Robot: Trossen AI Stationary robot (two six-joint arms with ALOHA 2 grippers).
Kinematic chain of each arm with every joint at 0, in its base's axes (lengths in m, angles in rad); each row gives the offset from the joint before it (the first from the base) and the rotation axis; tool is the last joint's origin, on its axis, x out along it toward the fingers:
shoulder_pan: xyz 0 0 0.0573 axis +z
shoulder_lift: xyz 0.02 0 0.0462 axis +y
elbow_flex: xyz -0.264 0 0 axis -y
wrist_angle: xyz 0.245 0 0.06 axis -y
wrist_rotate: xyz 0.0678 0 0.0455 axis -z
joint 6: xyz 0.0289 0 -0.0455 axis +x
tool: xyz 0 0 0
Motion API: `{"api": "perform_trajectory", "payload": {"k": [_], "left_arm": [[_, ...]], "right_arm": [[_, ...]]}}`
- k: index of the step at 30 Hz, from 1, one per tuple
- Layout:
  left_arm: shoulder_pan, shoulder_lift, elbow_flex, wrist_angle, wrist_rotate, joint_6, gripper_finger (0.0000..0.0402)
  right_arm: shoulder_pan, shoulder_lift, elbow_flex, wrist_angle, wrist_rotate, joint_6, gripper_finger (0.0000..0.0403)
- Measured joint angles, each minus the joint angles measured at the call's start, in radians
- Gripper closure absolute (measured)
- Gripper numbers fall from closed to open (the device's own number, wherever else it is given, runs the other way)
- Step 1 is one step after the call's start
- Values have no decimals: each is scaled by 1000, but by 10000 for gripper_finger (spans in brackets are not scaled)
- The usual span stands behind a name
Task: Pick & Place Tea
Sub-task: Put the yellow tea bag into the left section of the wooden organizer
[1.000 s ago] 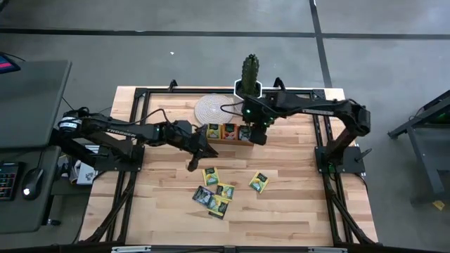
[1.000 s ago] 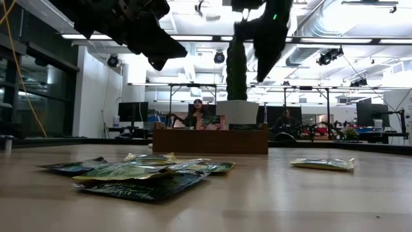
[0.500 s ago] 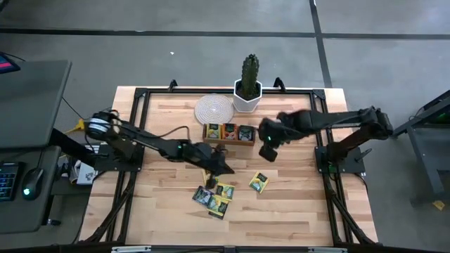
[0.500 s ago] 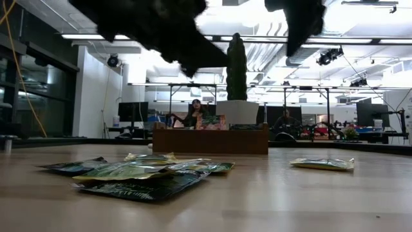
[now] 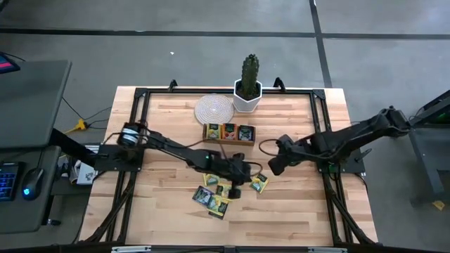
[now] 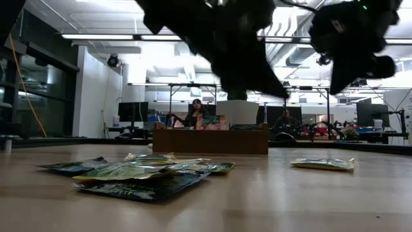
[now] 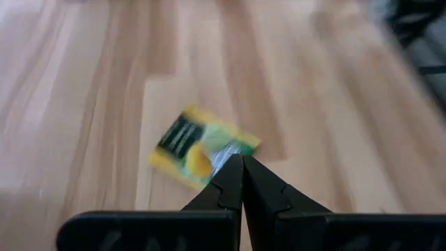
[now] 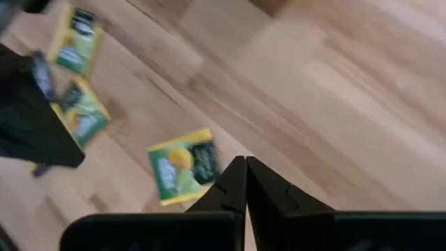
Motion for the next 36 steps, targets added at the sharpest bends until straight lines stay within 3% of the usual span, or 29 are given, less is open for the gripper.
{"api": "perform_trajectory", "payload": {"k": [2,8,19,28,36], "left_arm": [[-9,34,48,-85,-48,-39,401],[-33,122,165,-115,-111,-119,401],[-48,220,205,-108,-175,-374,401],[-49,256,218,-56,-174,-415,401],[-48,284,224,-119,-211,-408,401]], "right_arm": [[14,-2,-36,18,-5,29,397],[36,-4,-100,134,-55,-8,401],[10,-4,-126,141,-84,-154,378],[-20,-4,-126,139,-92,-233,377],[-20,-4,-126,141,-145,-235,367]]}}
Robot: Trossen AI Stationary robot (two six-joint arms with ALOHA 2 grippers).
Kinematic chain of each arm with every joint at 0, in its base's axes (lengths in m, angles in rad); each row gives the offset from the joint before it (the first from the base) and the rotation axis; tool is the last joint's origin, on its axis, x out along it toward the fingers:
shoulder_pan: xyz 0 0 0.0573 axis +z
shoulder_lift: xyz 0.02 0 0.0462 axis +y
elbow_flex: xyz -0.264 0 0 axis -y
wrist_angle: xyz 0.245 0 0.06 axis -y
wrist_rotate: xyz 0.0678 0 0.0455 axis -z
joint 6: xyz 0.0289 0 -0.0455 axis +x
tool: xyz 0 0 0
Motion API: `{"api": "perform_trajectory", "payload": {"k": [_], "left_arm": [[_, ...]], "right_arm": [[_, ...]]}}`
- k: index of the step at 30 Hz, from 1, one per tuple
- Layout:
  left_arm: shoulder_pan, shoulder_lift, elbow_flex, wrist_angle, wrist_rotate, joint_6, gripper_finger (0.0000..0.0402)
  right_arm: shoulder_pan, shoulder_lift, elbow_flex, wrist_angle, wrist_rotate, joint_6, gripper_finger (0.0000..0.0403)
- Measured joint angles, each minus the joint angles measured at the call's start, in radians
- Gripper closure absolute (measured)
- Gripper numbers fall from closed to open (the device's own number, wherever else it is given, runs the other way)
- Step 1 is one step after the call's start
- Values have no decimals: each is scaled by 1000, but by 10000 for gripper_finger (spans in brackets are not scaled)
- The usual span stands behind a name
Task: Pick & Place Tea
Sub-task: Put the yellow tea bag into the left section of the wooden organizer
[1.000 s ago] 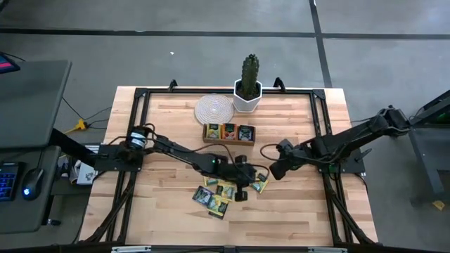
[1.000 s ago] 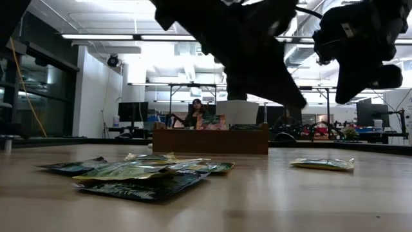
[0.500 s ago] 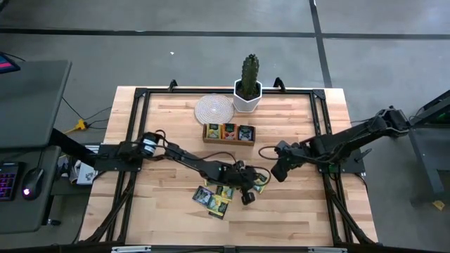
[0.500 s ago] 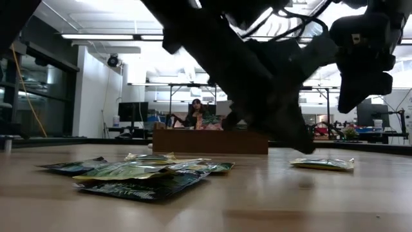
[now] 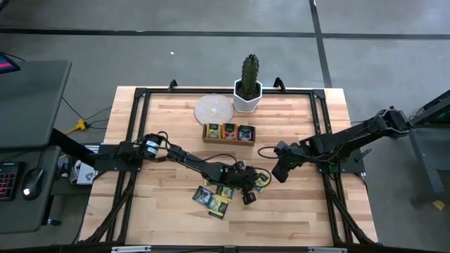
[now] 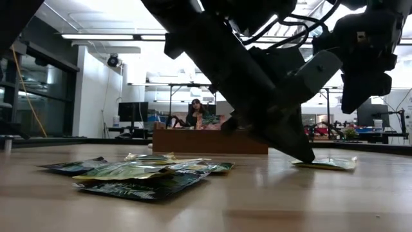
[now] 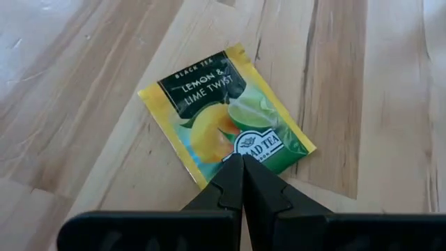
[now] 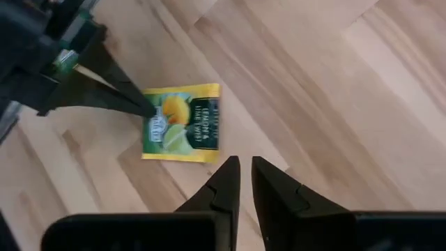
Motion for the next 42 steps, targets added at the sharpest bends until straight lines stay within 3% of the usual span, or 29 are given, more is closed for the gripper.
{"api": "perform_trajectory", "payload": {"k": [13,18,22,30,42], "left_arm": [[-6,53,2,-64,54,9,401],[-7,55,1,-63,38,36,401],[-7,56,1,-64,44,63,401],[-6,56,1,-64,42,82,401],[-6,56,1,-63,41,82,401]], "right_arm": [[2,1,-46,127,-45,109,268],[12,2,-203,380,-113,223,240],[17,2,-308,576,-109,293,234],[17,20,-359,624,-118,320,233],[16,283,-355,956,-182,333,233]]}}
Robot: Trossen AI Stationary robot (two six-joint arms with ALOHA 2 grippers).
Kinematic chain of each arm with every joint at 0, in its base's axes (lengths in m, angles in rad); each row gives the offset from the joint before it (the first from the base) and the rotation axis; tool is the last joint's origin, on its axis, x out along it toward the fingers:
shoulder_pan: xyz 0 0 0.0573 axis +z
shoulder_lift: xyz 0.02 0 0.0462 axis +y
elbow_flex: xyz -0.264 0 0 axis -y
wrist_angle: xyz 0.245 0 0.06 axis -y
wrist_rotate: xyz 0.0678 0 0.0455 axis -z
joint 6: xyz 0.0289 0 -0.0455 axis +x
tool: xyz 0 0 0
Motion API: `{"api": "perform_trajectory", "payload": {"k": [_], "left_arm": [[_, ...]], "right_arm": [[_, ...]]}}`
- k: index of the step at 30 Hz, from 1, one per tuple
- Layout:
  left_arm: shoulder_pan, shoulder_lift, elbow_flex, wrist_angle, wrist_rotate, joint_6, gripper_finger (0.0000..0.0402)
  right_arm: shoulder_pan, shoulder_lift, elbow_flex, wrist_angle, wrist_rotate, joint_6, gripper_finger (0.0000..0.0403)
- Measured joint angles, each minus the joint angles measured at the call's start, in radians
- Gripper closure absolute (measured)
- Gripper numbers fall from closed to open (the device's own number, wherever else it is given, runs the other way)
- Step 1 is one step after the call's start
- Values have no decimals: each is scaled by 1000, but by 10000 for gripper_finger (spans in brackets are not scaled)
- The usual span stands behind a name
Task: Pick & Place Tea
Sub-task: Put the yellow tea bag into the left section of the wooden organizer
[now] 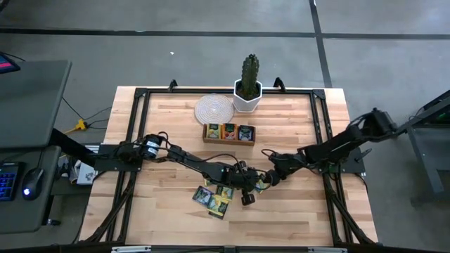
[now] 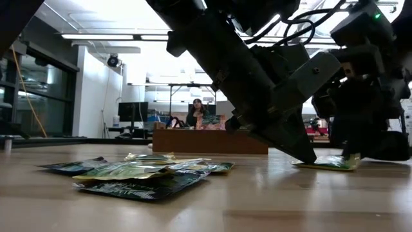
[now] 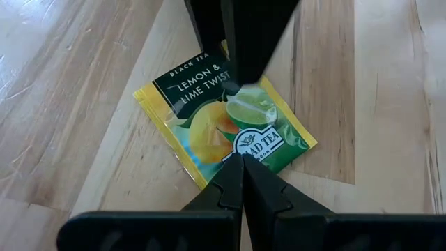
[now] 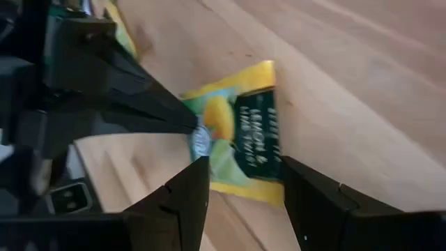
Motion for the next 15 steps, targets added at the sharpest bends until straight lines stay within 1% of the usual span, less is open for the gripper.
{"api": "perform_trajectory", "payload": {"k": [2,4,7,10,14,15], "left_arm": [[0,0,0,0,1,1,401],[0,0,0,0,1,1,401],[0,0,0,0,4,5,401],[0,0,0,4,4,42,402],[1,2,-3,26,21,87,401],[1,2,-3,28,27,87,401]], "right_arm": [[0,31,1,48,-9,7,233],[0,46,1,60,-10,15,235],[0,46,1,49,2,21,254],[1,44,2,42,11,26,298],[1,44,1,39,12,18,385],[1,44,1,39,15,15,392]]}}
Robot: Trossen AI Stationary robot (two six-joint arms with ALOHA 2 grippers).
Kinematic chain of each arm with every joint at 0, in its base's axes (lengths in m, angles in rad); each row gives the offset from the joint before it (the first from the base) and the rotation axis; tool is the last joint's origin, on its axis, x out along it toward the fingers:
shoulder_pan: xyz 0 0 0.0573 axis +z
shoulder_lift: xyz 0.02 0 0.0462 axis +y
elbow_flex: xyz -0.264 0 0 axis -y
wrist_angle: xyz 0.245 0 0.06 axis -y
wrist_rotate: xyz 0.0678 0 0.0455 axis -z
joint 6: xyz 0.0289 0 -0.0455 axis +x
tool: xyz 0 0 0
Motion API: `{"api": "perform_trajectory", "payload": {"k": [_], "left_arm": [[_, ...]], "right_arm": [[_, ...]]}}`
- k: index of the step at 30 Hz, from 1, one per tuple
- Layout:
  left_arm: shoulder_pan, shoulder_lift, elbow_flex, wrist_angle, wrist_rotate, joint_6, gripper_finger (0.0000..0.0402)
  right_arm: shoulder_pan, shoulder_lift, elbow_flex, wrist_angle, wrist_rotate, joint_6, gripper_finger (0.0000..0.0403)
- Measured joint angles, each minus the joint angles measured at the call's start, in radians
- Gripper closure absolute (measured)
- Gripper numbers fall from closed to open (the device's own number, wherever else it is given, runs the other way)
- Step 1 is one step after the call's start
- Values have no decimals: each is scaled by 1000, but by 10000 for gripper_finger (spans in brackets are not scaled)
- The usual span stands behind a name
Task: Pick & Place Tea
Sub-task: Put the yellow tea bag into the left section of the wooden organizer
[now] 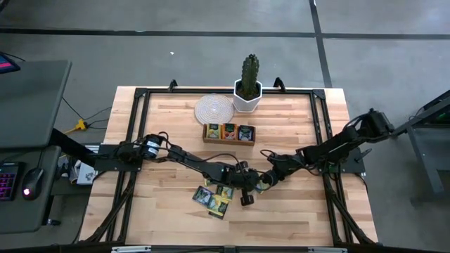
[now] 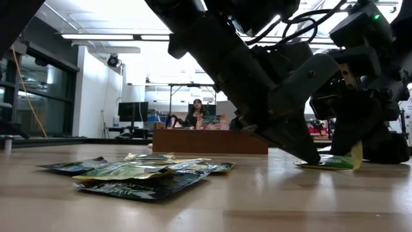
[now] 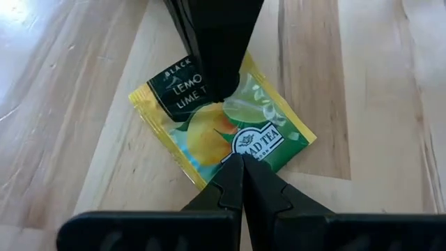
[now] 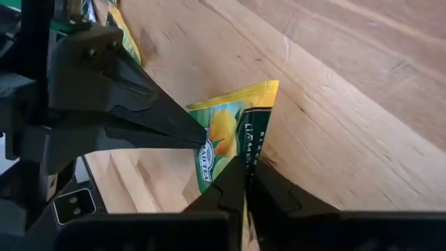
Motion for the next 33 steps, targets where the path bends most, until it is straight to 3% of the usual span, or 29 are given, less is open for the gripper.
{"api": "perform_trajectory", "payload": {"k": [11,17,19,23,28,33], "left_arm": [[10,-38,-3,-2,85,151,390],[31,-144,-14,-189,137,267,368],[42,-181,-14,-249,122,313,365],[47,-262,-12,-445,-8,357,364],[44,-324,-11,-550,-79,367,364],[44,-398,-5,-551,-104,385,364]], "right_arm": [[0,0,-1,-20,5,-14,400],[1,0,-2,-31,9,-41,401],[2,-3,-1,-41,5,-60,402],[4,-30,10,-73,2,-129,402],[4,-84,126,-343,61,-265,402],[5,-111,350,-711,131,-471,402]]}}
